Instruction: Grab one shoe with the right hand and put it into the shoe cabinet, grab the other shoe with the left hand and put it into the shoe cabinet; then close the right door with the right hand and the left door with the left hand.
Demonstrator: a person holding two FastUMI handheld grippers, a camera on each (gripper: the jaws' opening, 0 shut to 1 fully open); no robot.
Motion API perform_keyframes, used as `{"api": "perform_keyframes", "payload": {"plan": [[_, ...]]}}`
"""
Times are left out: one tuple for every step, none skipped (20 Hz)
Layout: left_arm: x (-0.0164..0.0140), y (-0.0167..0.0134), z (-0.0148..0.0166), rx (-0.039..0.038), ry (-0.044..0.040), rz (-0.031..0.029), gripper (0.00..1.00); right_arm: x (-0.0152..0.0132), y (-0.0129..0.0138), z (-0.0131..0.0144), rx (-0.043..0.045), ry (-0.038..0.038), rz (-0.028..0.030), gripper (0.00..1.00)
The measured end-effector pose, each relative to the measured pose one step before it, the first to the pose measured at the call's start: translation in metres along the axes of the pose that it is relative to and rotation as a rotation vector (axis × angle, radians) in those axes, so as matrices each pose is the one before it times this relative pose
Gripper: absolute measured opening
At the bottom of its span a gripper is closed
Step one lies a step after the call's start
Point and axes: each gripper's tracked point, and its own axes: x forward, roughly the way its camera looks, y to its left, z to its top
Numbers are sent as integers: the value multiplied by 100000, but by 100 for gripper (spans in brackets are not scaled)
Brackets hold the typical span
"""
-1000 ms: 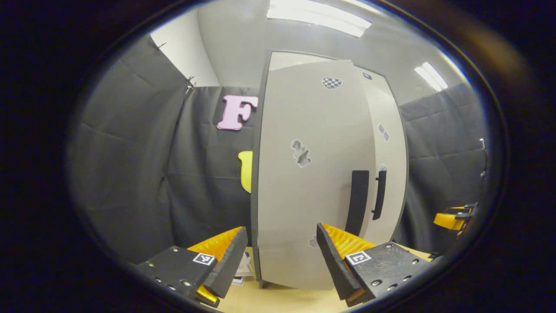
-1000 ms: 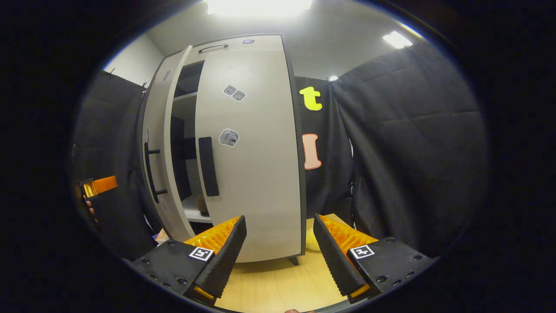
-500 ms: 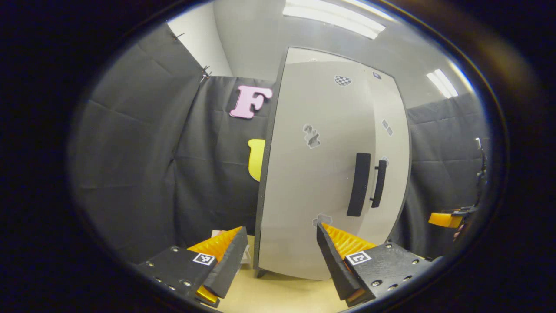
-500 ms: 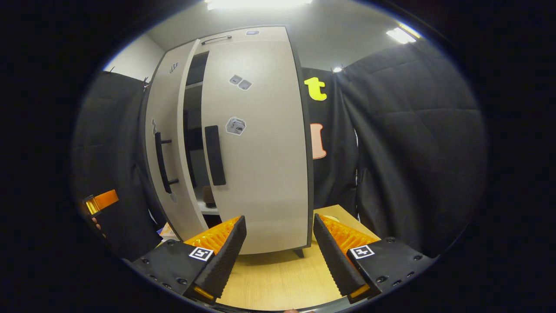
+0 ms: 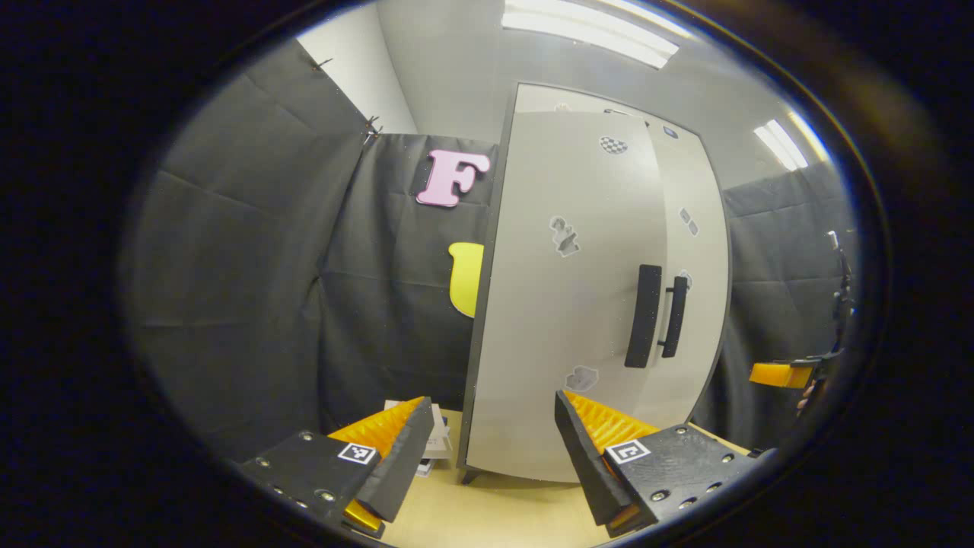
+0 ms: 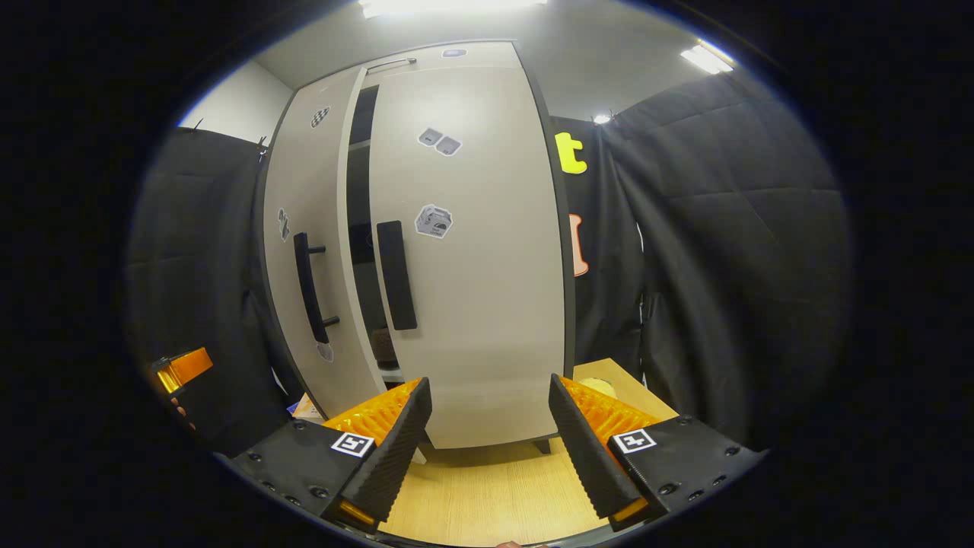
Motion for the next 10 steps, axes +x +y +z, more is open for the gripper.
{"api": "perform_keyframes", "payload": {"plan": [[58,169,109,-355,-297,193,97,140,26,125,277,-370,165,98],[-74,73,75,92,-168,-29,93,130,80,221,884,-601,157,98],[39,208,94,421,-155,423,97,194,66,201,1154,-629,-34,98],[74,210,99,558,-220,458,97,242,-38,315,875,-895,-531,98],[86,61,159,355,-129,-28,97,107,-152,226,61,-1043,-888,98],[-224,113,127,294,-149,-30,97,257,-259,226,-682,-1024,-944,98],[-56,27,-5,239,-17,-141,93,241,-301,136,-990,-768,-720,98],[-151,-12,-112,341,215,-165,90,197,-460,92,-637,-144,-995,98],[-4,-1,-27,382,331,50,88,157,-408,90,41,-75,-755,98],[-29,5,-94,169,213,71,88,244,-354,136,432,-295,-825,98]]}}
